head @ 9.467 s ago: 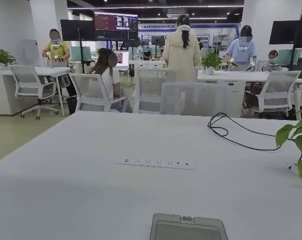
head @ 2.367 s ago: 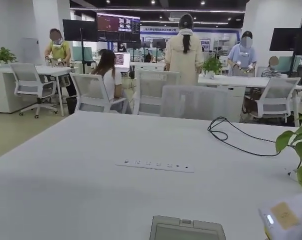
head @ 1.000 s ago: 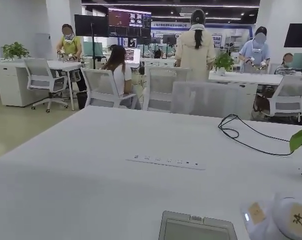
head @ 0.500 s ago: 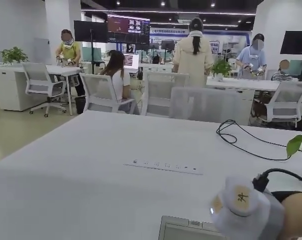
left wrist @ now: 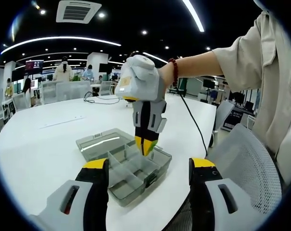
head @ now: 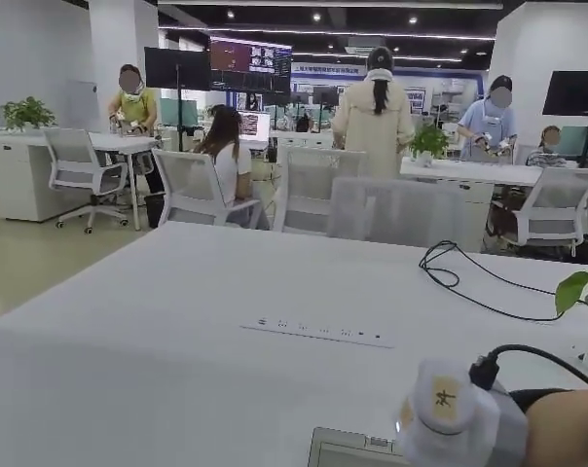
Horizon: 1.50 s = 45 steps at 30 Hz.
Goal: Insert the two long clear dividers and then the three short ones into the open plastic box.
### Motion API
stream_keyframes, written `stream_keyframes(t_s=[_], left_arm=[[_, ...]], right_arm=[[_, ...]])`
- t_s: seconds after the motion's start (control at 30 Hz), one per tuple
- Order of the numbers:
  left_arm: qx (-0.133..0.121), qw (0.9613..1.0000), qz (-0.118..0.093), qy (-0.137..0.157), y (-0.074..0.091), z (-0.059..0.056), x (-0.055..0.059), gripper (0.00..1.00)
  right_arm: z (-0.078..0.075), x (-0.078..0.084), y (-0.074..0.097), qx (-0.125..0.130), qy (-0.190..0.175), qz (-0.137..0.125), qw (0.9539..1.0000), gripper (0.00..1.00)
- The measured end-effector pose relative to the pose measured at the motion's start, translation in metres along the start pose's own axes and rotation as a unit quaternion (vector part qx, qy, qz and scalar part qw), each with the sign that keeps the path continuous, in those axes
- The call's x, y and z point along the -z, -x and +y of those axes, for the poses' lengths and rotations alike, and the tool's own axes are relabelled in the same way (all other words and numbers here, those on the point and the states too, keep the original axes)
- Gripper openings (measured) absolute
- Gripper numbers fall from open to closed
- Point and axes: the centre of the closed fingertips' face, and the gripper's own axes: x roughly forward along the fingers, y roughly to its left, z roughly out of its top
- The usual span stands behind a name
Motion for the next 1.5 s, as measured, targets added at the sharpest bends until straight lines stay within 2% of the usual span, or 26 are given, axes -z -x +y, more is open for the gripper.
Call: stream_keyframes(t_s=[0.37,0.67,0.77,0.87,0.9,1.0,1.13,1.2,1.27,1.33,1.4,1.47,1.5], left_arm=[[-0.002,1.0000,0.006,-0.001,0.000,0.001,0.002,0.67],[-0.006,1.0000,0.008,0.001,-0.001,0.001,0.003,0.67],[-0.010,0.9999,0.009,0.000,0.000,0.003,0.003,0.68],[-0.013,0.9999,0.010,0.000,0.001,0.004,0.004,0.69],[-0.015,0.9998,0.011,-0.001,0.002,0.005,0.004,0.69],[-0.019,0.9998,0.010,0.000,0.003,0.007,0.003,0.69],[-0.024,0.9997,0.009,0.001,0.003,0.010,0.002,0.69],[-0.026,0.9996,0.014,-0.003,0.005,0.012,0.001,0.70],[-0.037,0.9986,0.033,-0.018,0.009,0.019,0.002,0.72],[-0.043,0.9985,0.029,-0.015,0.013,0.025,-0.002,0.71],[-0.050,0.9985,0.021,-0.008,0.019,0.029,-0.007,0.72],[-0.055,0.9982,0.024,-0.008,0.025,0.032,-0.010,0.73],[-0.062,0.9975,0.030,-0.013,0.030,0.035,-0.010,0.73]], right_arm=[[-0.001,0.006,-0.017,-0.001,-0.012,0.007,0.9999,0.04],[-0.001,0.008,-0.024,0.017,-0.010,0.008,0.9998,0.04],[-0.001,0.009,-0.029,0.030,-0.004,0.015,0.9994,0.04],[-0.002,0.011,-0.030,0.033,-0.004,0.018,0.9993,0.04],[-0.003,0.010,-0.029,0.035,-0.007,0.011,0.9993,0.04],[-0.002,0.004,-0.023,0.042,-0.004,-0.013,0.9990,0.15],[0.002,0.002,-0.015,0.044,-0.017,-0.034,0.9983,0.17],[0.000,0.000,-0.010,0.063,-0.030,-0.052,0.9962,0.23],[0.001,-0.001,-0.002,0.079,-0.036,-0.065,0.9941,0.26],[0.005,-0.001,0.004,0.086,-0.035,-0.075,0.9928,0.28],[0.009,0.000,0.013,0.098,-0.051,-0.086,0.9901,0.33],[0.013,-0.001,0.023,0.114,-0.072,-0.112,0.9845,0.36],[0.016,-0.002,0.029,0.123,-0.091,-0.130,0.9796,0.39]])
